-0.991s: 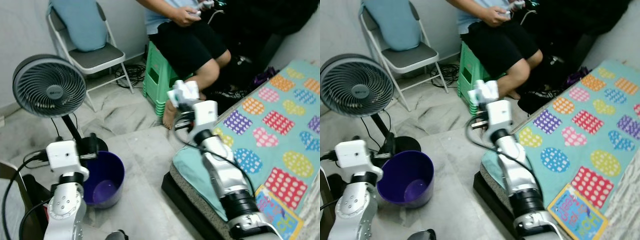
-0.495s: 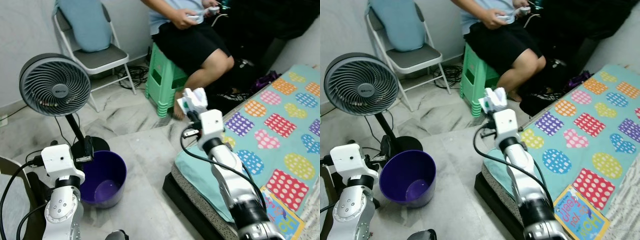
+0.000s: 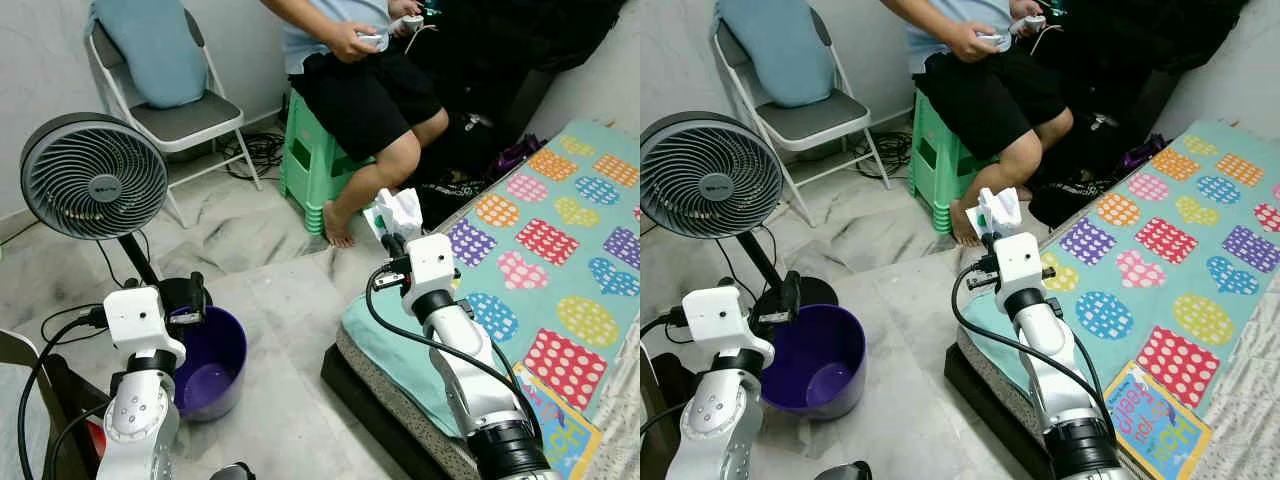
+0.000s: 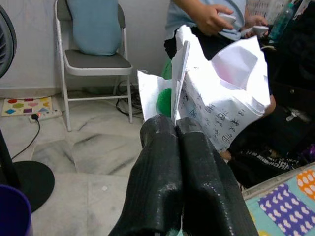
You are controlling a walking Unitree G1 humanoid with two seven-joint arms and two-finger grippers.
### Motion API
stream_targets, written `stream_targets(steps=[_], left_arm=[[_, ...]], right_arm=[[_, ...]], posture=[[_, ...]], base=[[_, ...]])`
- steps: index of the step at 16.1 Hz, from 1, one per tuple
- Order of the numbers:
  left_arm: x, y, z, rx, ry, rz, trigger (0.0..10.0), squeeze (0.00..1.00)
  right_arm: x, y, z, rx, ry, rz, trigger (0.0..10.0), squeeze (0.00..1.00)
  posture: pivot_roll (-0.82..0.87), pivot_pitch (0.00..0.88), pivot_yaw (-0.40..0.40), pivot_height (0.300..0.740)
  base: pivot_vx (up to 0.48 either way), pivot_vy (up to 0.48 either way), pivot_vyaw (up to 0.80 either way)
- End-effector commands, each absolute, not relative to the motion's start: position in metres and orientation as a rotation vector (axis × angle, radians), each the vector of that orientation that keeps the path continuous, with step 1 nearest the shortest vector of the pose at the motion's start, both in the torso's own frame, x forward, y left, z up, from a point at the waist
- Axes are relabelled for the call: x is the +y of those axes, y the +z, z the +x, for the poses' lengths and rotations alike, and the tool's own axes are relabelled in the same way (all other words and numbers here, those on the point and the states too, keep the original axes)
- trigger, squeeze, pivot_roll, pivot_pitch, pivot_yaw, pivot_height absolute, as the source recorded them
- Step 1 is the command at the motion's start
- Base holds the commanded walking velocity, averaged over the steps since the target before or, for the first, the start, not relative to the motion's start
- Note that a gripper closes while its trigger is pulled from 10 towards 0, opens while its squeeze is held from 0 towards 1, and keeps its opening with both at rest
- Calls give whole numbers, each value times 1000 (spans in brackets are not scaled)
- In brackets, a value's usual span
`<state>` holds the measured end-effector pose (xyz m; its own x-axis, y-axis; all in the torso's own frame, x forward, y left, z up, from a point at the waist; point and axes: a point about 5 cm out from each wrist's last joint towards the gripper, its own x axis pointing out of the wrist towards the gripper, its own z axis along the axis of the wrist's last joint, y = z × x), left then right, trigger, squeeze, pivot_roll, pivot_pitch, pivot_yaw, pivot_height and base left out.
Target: Clean up the room
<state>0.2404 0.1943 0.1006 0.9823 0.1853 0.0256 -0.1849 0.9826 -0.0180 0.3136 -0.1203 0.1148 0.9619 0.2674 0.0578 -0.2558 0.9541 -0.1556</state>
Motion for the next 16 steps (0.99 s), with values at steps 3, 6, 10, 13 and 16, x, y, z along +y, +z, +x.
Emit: stream_targets(steps=[3, 6, 10, 13, 16], left_arm=[[190, 98, 239, -10, 163, -17, 10000, 0], [192, 98, 240, -10, 161, -16, 10000, 0], [186, 100, 245, -19, 154, -26, 10000, 0], [183, 99, 243, -12, 135, -31, 10000, 0], [184, 101, 244, -21, 146, -35, 10000, 0]], right_arm=[[-126, 120, 315, -89, 248, -159, 10000, 0], [-122, 121, 314, -94, 251, -158, 10000, 0], [-122, 123, 313, -96, 262, -159, 10000, 0], [-122, 122, 309, -90, 268, -159, 10000, 0], [-120, 121, 306, -87, 275, -163, 10000, 0]], posture=[[-70, 86, -20, 740], [-79, 87, -19, 740], [-91, 97, -19, 740], [-102, 118, -13, 740], [-104, 126, -14, 740]], base=[[0, 0, 0], [0, 0, 533], [0, 0, 800], [0, 0, 800], [0, 0, 800]])
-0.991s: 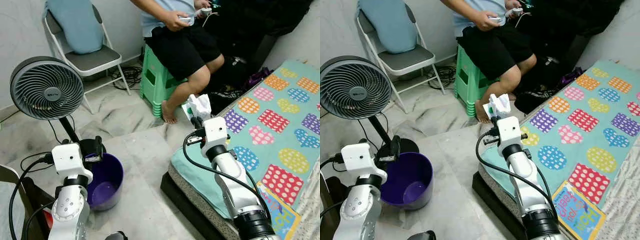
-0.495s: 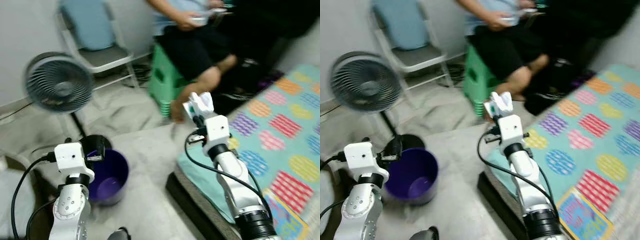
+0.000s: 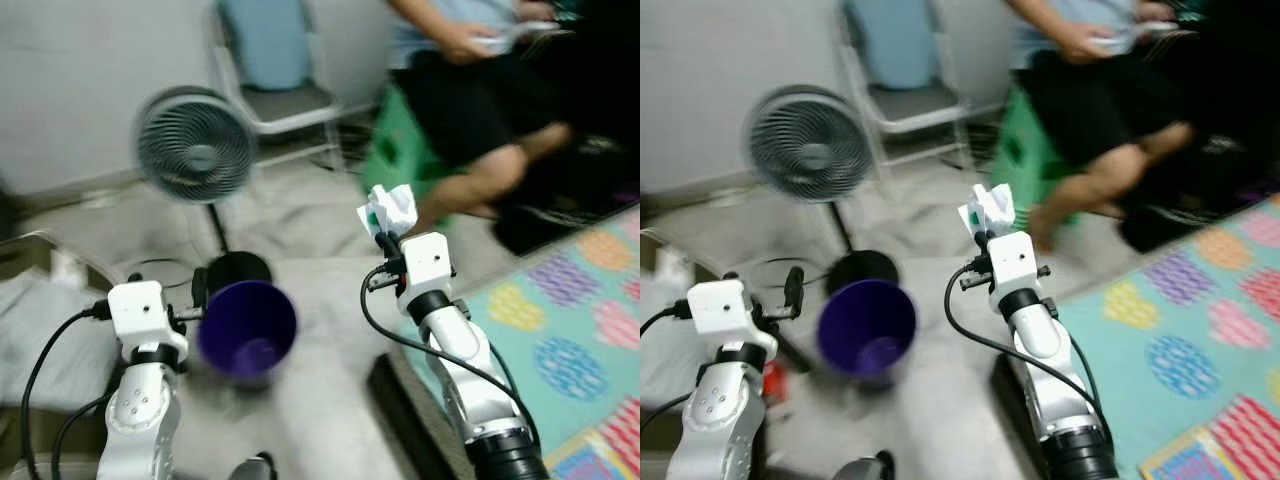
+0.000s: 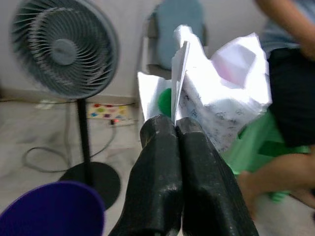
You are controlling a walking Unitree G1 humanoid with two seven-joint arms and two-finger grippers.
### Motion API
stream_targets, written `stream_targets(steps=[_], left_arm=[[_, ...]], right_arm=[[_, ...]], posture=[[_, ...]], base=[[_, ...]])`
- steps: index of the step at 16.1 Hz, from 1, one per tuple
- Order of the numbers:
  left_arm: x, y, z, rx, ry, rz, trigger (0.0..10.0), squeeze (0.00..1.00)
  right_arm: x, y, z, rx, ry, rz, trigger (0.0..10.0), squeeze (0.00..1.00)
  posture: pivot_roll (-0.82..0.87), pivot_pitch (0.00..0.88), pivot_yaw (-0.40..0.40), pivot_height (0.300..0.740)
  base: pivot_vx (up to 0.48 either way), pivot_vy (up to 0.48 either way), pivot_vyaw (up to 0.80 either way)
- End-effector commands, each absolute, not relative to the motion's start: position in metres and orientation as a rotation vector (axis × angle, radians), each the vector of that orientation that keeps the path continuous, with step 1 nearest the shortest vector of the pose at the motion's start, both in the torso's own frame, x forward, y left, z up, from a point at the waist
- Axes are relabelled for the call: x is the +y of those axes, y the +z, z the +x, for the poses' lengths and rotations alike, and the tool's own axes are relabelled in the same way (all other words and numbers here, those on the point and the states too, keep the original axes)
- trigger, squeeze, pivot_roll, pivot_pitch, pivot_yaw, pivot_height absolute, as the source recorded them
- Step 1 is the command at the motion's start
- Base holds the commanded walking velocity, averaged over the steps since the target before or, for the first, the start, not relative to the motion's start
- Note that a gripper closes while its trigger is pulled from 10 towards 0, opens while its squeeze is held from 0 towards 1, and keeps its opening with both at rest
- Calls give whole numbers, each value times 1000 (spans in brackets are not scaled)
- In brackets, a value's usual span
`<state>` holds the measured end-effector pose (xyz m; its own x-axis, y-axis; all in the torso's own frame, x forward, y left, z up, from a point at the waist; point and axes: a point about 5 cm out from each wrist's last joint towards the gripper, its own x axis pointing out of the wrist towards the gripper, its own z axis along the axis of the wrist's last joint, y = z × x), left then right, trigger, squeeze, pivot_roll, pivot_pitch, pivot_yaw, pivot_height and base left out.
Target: Clean up the room
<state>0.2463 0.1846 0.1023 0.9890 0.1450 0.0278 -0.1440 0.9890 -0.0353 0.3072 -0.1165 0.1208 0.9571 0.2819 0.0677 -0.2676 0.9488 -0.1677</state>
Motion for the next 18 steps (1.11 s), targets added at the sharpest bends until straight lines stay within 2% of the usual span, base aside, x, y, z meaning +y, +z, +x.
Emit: stream_targets(steps=[1, 10, 15, 18], left_arm=[[182, 101, 244, -21, 143, -39, 10000, 0], [180, 103, 241, -21, 153, -52, 10000, 0], [174, 109, 242, -48, 94, -84, 10000, 0], [170, 111, 244, -51, 79, -111, 10000, 0]], right_arm=[[-120, 121, 306, -83, 277, -161, 10000, 0], [-119, 121, 303, -69, 287, -166, 10000, 0], [-121, 120, 304, -62, 273, -162, 10000, 0], [-120, 119, 304, -59, 271, -165, 10000, 0]], posture=[[-104, 126, -14, 740], [-113, 153, -20, 740], [-110, 159, -14, 740], [-112, 158, -12, 740]], base=[[0, 0, 800], [0, 0, 770], [0, 0, 0], [306, 0, 0]])
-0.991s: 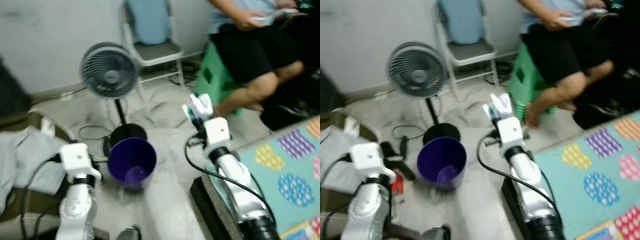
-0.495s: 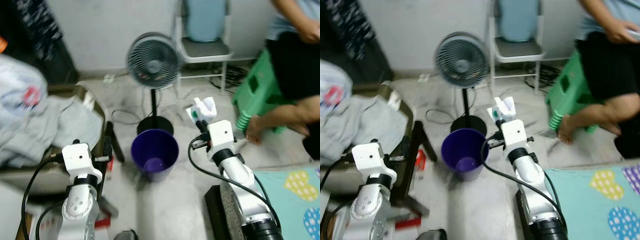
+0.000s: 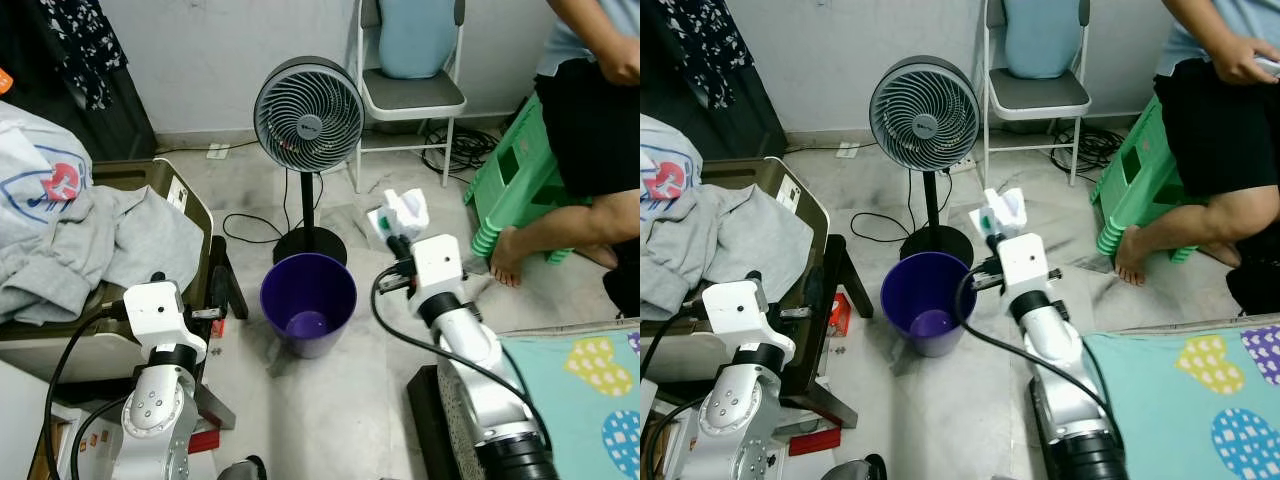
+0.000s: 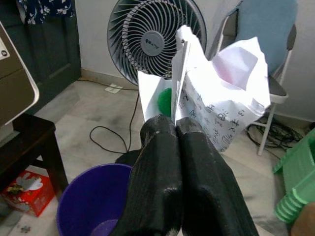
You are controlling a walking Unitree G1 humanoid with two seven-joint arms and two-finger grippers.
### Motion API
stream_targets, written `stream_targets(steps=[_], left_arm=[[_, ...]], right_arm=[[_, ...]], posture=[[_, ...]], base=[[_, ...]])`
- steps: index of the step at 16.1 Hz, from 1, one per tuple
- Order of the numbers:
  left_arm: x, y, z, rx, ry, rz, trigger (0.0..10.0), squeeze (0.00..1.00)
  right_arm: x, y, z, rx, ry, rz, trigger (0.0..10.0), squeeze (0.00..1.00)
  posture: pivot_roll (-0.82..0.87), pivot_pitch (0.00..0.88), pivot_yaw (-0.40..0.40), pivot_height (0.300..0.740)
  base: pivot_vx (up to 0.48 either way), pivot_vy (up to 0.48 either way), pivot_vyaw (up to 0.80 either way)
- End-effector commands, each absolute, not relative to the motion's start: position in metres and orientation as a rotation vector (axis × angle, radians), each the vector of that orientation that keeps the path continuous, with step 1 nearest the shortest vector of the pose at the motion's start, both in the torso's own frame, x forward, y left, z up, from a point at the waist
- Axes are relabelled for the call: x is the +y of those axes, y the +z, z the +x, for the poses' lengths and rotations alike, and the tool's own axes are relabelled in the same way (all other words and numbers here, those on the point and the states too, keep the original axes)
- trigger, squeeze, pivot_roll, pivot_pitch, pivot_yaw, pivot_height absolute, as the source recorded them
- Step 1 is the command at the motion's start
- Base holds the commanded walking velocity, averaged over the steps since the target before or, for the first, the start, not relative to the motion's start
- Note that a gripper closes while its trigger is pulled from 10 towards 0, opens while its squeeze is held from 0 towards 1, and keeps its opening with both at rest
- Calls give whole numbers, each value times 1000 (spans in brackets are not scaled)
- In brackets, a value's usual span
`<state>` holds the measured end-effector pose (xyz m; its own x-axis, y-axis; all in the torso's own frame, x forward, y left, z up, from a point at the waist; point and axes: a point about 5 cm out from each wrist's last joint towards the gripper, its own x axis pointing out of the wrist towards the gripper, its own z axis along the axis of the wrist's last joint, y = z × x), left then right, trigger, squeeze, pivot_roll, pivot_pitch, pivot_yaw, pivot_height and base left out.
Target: Clean up the room
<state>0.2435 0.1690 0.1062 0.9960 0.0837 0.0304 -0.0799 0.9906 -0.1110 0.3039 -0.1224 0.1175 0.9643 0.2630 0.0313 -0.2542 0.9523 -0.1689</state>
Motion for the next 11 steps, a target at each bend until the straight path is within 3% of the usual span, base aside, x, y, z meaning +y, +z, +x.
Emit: stream_targets(steps=[1, 11], left_arm=[[169, 112, 244, -56, 68, -115, 10000, 0], [169, 114, 243, -60, 43, -160, 10000, 0]], right_arm=[[-120, 119, 303, -60, 270, -167, 10000, 0], [-121, 121, 303, -63, 282, -177, 10000, 0]], posture=[[-113, 156, -11, 740], [-117, 151, -22, 740]], base=[[371, 0, 0], [364, 0, 0]])
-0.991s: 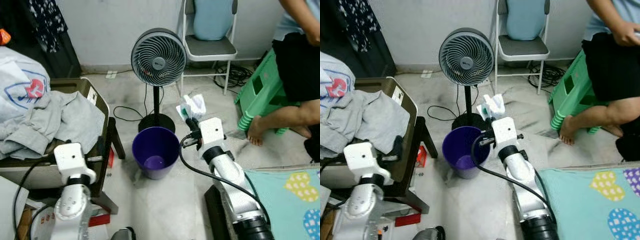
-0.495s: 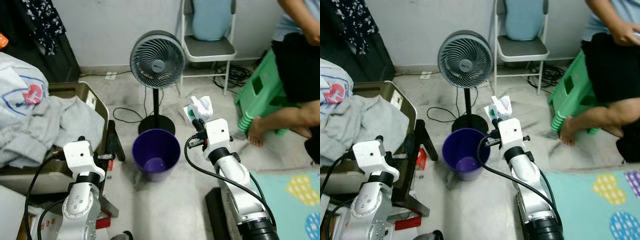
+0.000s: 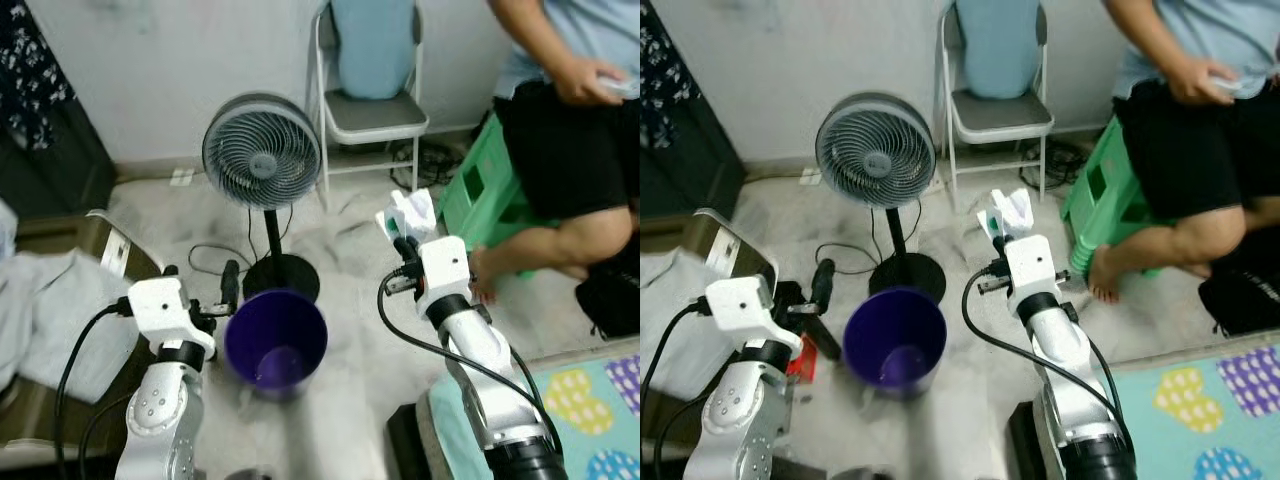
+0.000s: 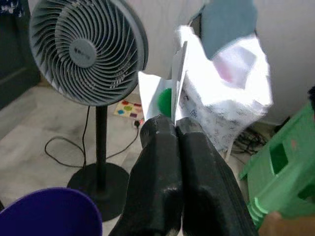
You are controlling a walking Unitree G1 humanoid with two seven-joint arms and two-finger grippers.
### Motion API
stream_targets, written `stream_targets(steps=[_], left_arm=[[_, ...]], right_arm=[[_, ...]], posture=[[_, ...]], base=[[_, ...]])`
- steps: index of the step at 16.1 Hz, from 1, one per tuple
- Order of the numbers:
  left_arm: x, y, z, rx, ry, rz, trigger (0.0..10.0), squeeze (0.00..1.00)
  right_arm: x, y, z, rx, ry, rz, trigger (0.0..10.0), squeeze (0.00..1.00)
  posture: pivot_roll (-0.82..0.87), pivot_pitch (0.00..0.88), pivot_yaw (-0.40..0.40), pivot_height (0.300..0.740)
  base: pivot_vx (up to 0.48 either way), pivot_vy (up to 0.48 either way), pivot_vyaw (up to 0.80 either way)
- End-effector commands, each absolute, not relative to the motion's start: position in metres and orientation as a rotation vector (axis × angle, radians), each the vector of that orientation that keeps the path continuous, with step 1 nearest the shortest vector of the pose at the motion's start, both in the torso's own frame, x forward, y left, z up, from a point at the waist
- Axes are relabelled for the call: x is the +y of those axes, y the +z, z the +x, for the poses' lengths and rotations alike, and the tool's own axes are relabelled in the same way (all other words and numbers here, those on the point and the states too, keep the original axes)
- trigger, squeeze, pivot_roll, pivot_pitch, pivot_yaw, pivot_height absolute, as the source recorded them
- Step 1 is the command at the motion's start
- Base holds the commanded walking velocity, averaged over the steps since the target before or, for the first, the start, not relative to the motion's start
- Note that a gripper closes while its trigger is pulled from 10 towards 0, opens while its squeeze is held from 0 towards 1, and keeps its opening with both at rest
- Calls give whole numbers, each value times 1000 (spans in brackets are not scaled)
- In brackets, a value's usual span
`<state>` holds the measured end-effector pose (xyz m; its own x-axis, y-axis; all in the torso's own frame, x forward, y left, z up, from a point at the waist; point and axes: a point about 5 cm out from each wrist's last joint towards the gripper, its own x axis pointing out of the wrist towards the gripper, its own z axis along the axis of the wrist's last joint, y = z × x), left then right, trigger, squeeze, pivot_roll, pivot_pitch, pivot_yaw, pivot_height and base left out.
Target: Clean up the room
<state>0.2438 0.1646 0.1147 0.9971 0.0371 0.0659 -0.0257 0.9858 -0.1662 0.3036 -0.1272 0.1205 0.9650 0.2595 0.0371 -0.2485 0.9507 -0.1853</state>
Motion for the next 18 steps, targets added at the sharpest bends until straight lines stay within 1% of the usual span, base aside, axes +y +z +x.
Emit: stream_targets(steps=[1, 4, 5, 9, 11, 15, 18], left_arm=[[171, 112, 244, -46, 70, -171, 10000, 0], [174, 109, 244, -30, 100, -160, 10000, 0], [174, 109, 244, -29, 103, -159, 10000, 0], [187, 105, 242, -17, 175, -110, 10000, 0], [188, 105, 242, -23, 179, -103, 10000, 0], [188, 106, 243, -27, 173, -73, 10000, 0], [187, 106, 242, -35, 147, -73, 10000, 0]], right_arm=[[-122, 121, 304, -62, 280, -179, 10000, 0], [-121, 122, 304, -67, 287, -190, 10000, 0], [-120, 122, 304, -72, 289, -188, 10000, 0], [-117, 122, 305, -71, 295, -180, 10000, 0], [-118, 122, 305, -71, 294, -179, 10000, 0], [-117, 121, 304, -71, 295, -176, 10000, 0], [-117, 120, 304, -65, 286, -172, 10000, 0]], posture=[[-118, 151, -23, 740], [-118, 149, -25, 740], [-118, 149, -25, 740], [-112, 144, -26, 740], [-111, 146, -24, 740], [-110, 151, -20, 740], [-109, 152, -20, 740]], base=[[0, 0, 0], [0, 0, 0], [0, 0, 406], [0, 0, 800], [0, 0, 0], [0, 0, 753], [0, 0, 0]])
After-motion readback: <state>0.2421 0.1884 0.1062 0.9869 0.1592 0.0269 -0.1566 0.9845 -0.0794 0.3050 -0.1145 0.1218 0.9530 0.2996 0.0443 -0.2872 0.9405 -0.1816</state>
